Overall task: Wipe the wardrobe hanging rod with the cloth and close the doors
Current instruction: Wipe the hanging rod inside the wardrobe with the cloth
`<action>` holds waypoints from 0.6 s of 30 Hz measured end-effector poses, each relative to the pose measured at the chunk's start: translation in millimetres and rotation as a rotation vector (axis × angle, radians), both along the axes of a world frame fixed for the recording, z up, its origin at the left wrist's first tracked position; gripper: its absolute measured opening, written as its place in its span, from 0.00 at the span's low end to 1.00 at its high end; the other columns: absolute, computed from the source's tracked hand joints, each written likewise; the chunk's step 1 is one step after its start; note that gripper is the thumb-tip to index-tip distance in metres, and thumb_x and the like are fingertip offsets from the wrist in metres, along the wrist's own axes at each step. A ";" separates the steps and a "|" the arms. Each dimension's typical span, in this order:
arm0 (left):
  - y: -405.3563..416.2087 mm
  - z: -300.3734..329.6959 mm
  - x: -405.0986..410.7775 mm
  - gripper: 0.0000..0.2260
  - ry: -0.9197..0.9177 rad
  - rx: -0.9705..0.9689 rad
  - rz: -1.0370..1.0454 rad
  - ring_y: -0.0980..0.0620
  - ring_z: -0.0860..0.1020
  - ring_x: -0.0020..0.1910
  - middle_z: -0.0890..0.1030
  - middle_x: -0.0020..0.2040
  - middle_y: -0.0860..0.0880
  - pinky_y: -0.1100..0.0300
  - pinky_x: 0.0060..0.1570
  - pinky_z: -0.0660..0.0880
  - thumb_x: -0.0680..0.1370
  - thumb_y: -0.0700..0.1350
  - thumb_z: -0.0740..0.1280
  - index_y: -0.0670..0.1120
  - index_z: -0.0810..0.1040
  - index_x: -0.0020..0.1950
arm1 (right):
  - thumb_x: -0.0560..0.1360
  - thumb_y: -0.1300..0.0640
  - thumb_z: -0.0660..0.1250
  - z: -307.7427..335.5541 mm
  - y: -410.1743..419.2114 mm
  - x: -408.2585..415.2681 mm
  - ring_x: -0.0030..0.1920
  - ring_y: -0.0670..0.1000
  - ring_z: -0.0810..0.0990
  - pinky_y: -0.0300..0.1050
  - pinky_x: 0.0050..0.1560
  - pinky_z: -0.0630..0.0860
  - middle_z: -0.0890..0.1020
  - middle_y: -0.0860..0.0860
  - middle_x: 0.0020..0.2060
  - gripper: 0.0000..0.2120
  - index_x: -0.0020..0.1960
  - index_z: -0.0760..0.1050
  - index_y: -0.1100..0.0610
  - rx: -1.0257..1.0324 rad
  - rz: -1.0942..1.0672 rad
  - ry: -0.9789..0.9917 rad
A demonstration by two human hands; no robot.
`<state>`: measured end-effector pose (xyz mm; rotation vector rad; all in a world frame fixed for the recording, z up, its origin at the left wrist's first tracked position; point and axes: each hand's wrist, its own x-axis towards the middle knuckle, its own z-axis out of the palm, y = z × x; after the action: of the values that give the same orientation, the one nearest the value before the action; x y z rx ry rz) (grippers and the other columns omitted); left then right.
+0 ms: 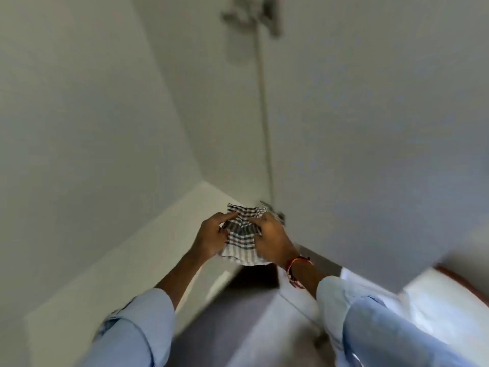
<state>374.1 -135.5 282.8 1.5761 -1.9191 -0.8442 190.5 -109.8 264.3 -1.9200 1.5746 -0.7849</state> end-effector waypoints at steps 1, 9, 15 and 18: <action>-5.0 28.1 35.8 0.23 0.000 -0.081 0.047 0.47 0.79 0.57 0.81 0.58 0.43 0.63 0.57 0.75 0.75 0.26 0.63 0.41 0.78 0.67 | 0.72 0.68 0.63 27.1 -19.5 27.6 0.66 0.56 0.75 0.41 0.71 0.67 0.78 0.57 0.65 0.24 0.66 0.78 0.57 -0.054 0.033 0.009; -10.0 223.9 217.1 0.20 -0.131 -0.621 0.320 0.49 0.79 0.57 0.80 0.60 0.42 0.59 0.62 0.74 0.79 0.33 0.63 0.41 0.74 0.71 | 0.77 0.65 0.64 219.5 -91.5 216.3 0.67 0.55 0.73 0.35 0.70 0.63 0.73 0.58 0.66 0.24 0.74 0.70 0.60 -0.474 0.267 -0.091; 2.1 364.0 291.3 0.22 -0.198 -1.065 0.556 0.61 0.78 0.57 0.78 0.59 0.55 0.62 0.60 0.77 0.79 0.34 0.63 0.49 0.73 0.72 | 0.75 0.68 0.65 366.1 -109.6 310.0 0.55 0.44 0.73 0.39 0.66 0.73 0.72 0.51 0.58 0.30 0.76 0.67 0.56 -0.849 0.435 -0.262; 20.4 443.6 310.8 0.23 -0.241 -1.290 0.661 0.58 0.78 0.57 0.78 0.60 0.53 0.63 0.59 0.77 0.79 0.33 0.62 0.48 0.72 0.73 | 0.77 0.66 0.66 453.6 -96.5 339.0 0.56 0.44 0.75 0.37 0.63 0.76 0.71 0.50 0.60 0.30 0.77 0.65 0.55 -1.065 0.498 -0.324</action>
<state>684.9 -115.1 726.4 1.2492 -1.3288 0.7730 529.5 -206.2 717.8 -2.5072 0.3913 -1.7874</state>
